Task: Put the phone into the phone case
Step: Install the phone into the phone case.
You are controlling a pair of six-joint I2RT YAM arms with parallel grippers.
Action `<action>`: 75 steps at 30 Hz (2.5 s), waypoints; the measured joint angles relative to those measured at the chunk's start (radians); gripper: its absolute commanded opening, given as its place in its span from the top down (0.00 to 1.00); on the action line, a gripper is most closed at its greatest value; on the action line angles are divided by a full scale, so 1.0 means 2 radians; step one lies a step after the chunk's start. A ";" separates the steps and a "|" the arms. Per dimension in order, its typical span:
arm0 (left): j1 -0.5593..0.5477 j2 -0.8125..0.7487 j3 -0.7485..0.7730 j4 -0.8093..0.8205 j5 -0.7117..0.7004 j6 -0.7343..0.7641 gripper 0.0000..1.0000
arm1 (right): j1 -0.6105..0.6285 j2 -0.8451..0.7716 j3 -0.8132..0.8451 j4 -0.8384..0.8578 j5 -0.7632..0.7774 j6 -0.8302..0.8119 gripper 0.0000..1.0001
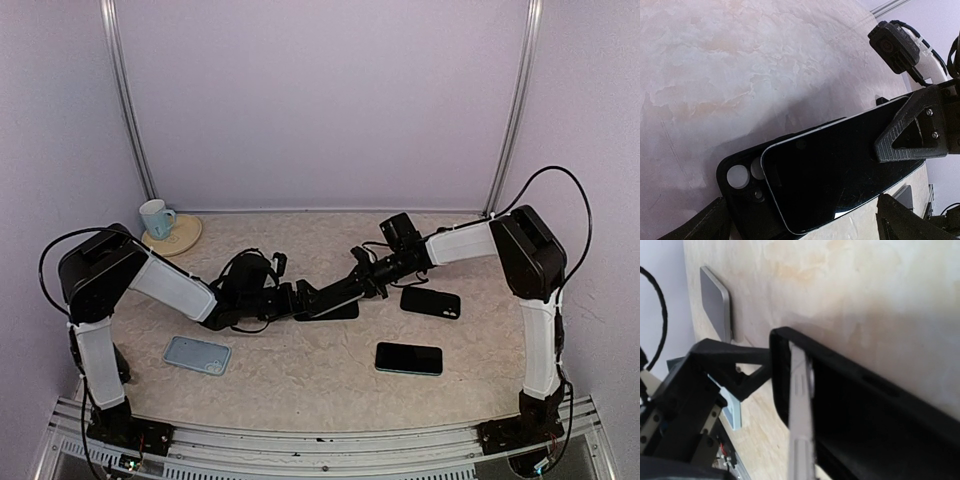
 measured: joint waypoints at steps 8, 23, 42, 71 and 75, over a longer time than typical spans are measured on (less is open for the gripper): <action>-0.002 0.003 0.002 0.001 -0.005 -0.007 0.01 | 0.000 0.005 -0.004 0.018 -0.007 0.022 1.00; -0.005 0.003 0.003 0.001 -0.013 -0.015 0.01 | 0.005 0.024 -0.004 0.058 -0.027 0.043 1.00; -0.008 0.003 0.005 -0.003 -0.019 -0.017 0.01 | 0.015 0.046 0.009 0.091 -0.038 0.054 1.00; 0.004 -0.037 -0.013 -0.019 0.001 -0.016 0.01 | 0.014 0.052 -0.029 0.188 -0.049 0.069 1.00; 0.006 -0.039 -0.013 -0.027 0.000 -0.015 0.01 | 0.015 0.051 -0.031 0.196 -0.050 0.069 1.00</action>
